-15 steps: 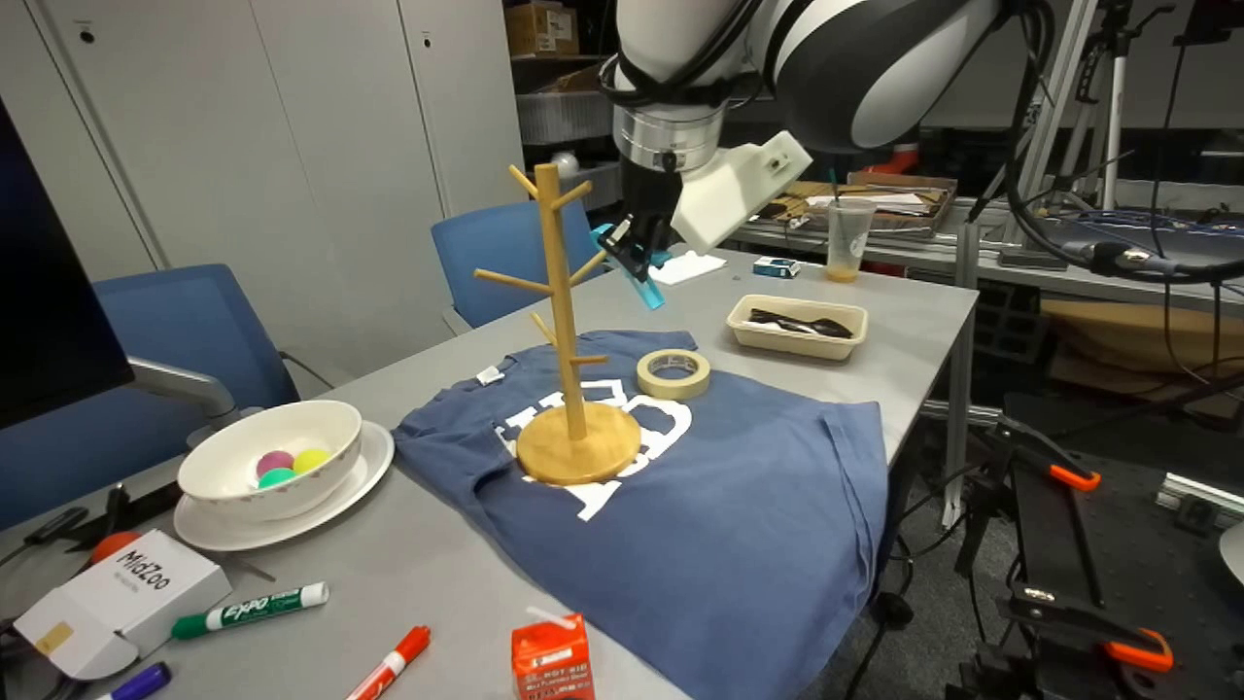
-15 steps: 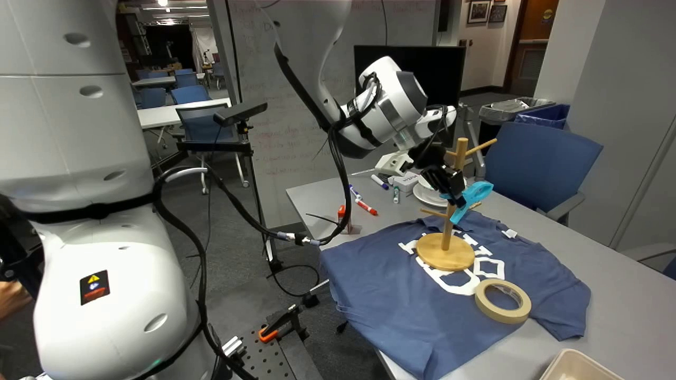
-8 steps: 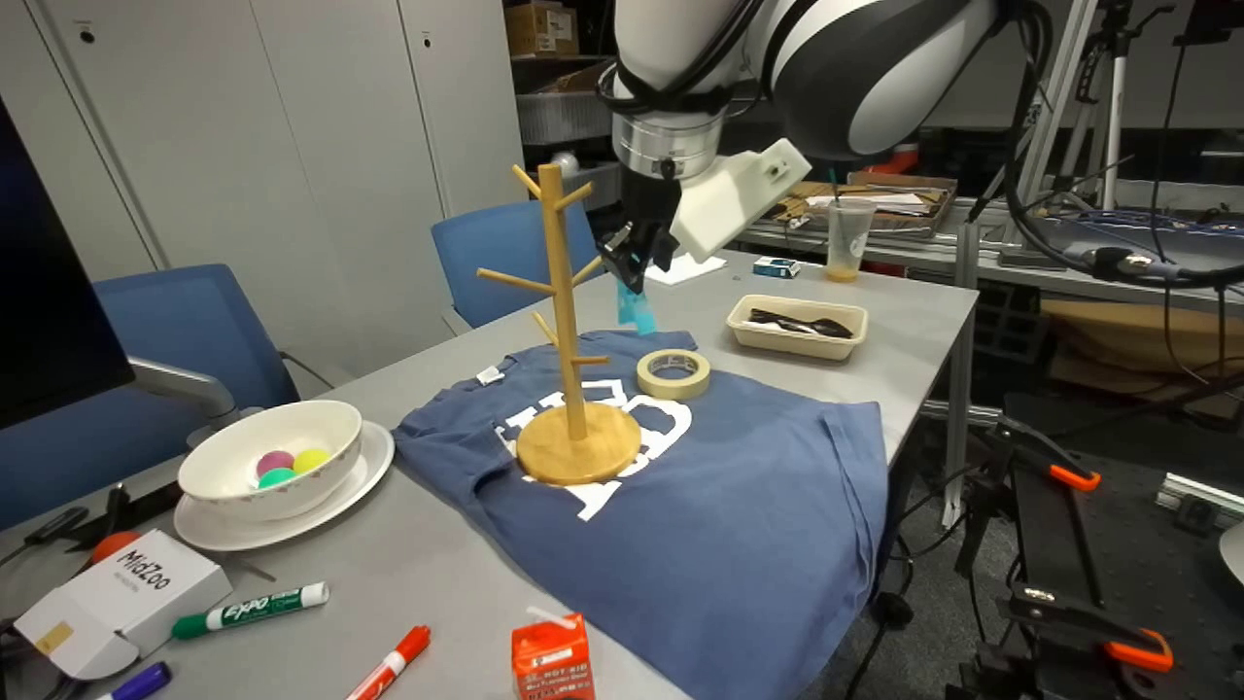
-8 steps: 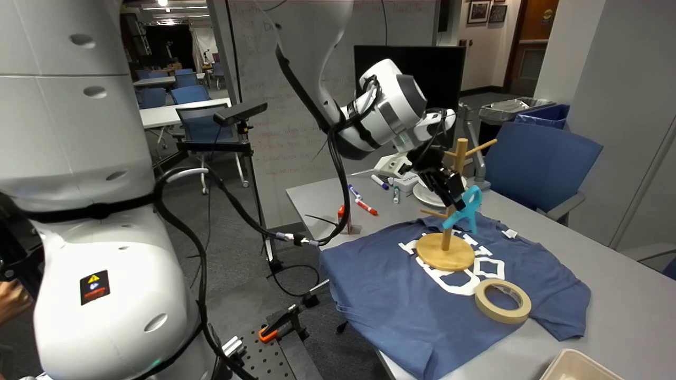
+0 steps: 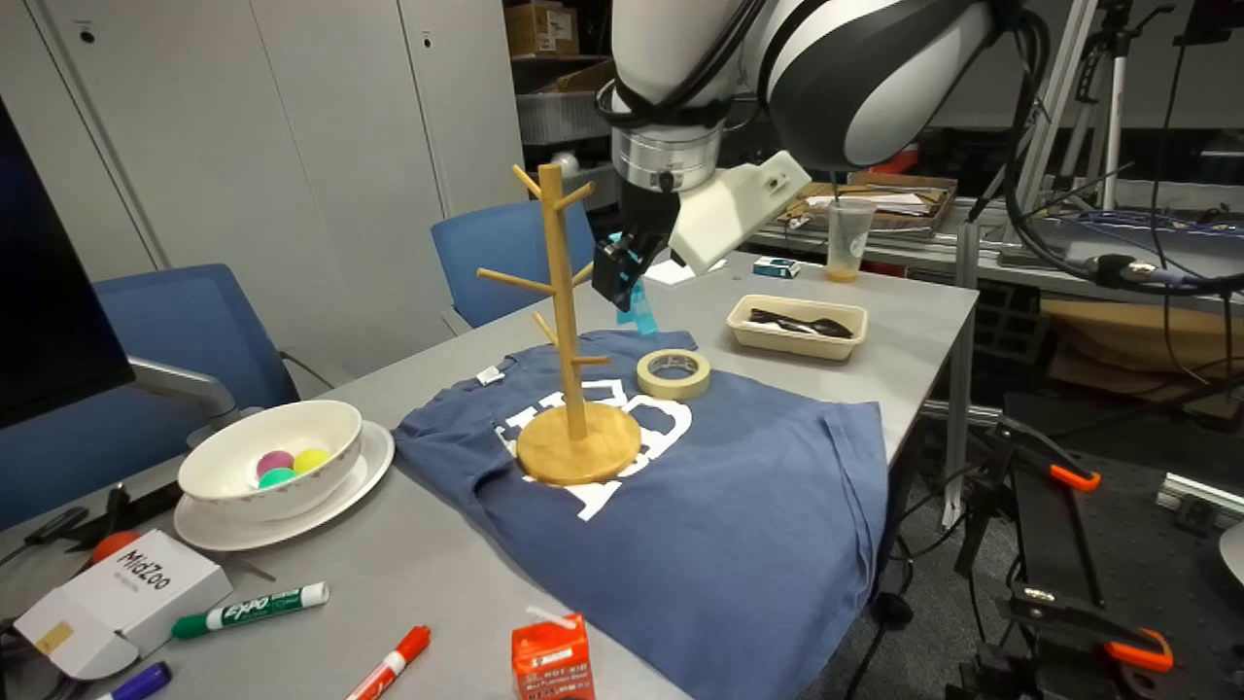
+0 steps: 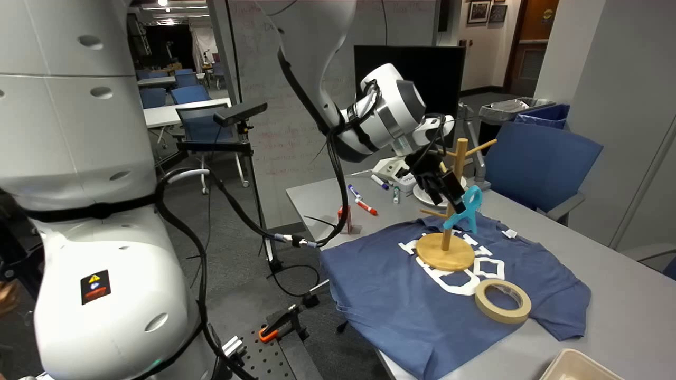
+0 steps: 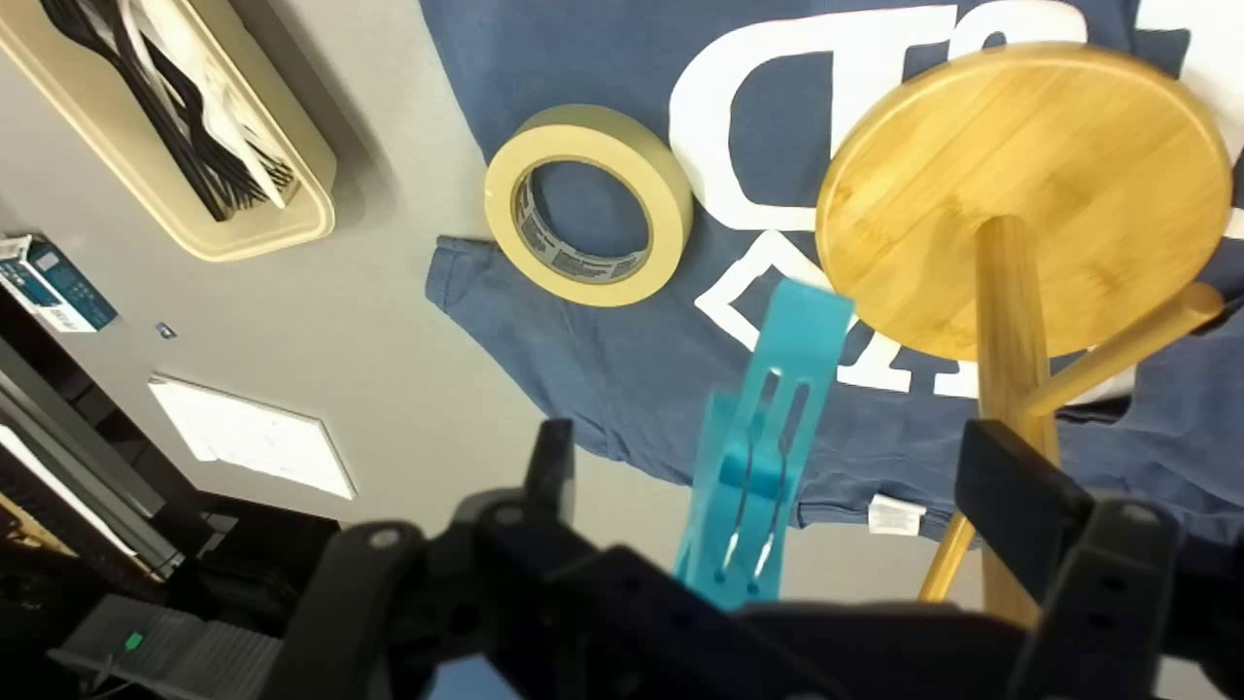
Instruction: Hang the blue clip on the wooden stand
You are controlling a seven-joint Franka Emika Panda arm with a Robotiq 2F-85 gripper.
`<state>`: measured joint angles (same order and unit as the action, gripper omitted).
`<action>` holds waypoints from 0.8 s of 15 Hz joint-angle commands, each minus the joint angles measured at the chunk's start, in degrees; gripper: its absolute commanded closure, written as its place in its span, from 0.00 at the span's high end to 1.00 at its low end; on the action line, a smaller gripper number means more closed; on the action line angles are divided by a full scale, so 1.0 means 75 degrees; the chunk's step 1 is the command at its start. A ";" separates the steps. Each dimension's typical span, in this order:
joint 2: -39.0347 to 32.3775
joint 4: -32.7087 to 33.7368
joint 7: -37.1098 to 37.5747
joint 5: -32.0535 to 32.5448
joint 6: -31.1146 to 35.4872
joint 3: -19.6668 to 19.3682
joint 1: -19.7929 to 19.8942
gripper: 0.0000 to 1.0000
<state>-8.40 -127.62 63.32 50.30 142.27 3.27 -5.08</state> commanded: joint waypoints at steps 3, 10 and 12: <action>0.0377 -0.0197 -0.0920 -0.1233 -0.0144 0.0030 -0.0026 1.00; 0.1486 -0.0623 -0.1285 -0.1531 -0.0542 0.0022 -0.0009 1.00; 0.1838 -0.0766 -0.1217 -0.1451 -0.0633 0.0065 0.0028 1.00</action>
<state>0.13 -130.69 55.67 40.16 139.39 3.30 -5.10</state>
